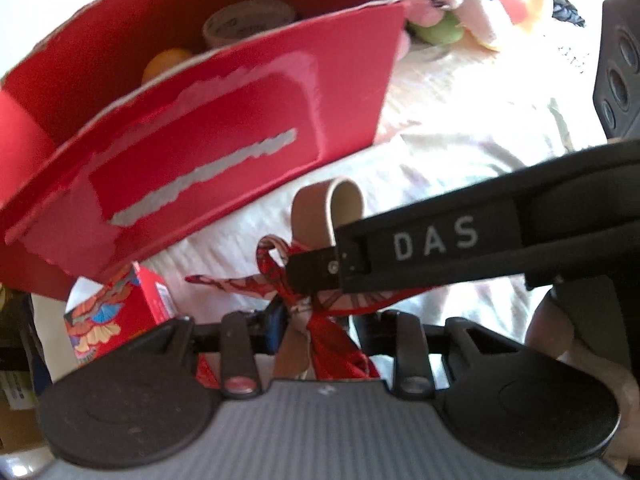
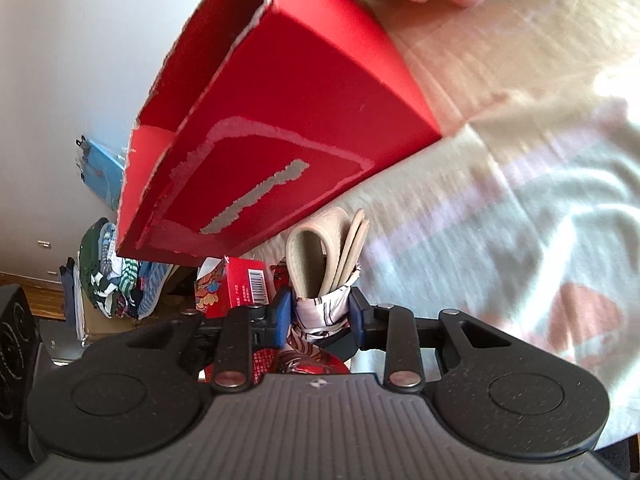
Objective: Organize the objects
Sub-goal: 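Lift the cable bundle with the right gripper and carry it over the red box, then lower the cable bundle into the red box beside the gourd figure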
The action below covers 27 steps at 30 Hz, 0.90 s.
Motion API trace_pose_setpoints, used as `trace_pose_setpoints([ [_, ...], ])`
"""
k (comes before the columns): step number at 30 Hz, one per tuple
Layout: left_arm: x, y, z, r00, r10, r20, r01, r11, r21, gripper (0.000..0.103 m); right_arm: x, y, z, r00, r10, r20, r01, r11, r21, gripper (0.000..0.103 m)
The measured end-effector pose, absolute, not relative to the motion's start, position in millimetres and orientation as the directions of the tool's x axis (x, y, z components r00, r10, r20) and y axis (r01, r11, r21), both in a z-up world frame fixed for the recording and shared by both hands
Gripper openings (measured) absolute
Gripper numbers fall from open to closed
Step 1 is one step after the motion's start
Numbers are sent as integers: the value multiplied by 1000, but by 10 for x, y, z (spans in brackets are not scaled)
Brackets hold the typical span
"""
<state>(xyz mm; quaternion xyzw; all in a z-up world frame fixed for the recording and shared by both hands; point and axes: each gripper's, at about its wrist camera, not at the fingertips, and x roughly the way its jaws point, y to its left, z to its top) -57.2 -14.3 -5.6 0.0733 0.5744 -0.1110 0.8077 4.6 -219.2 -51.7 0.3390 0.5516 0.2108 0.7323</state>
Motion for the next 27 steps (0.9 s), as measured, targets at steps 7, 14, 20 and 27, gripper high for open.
trace_pose_setpoints([
  [7,-477,-433,28,331,-104,-938,316,949,6,29,-31,-2285,-421,353,662,-661,66,687,723,31],
  [14,-358,-729,83,357,-129,-925,369,929,13,28,-87,-2451,-245,407,641,-650,44,697,715,30],
  [20,-343,-894,340,399,-177,-900,423,906,9,27,-126,-2669,23,484,617,-621,22,701,713,30],
  [27,-261,-1075,721,485,-260,-835,484,875,8,27,-30,-2929,458,577,603,-550,-31,690,723,30],
])
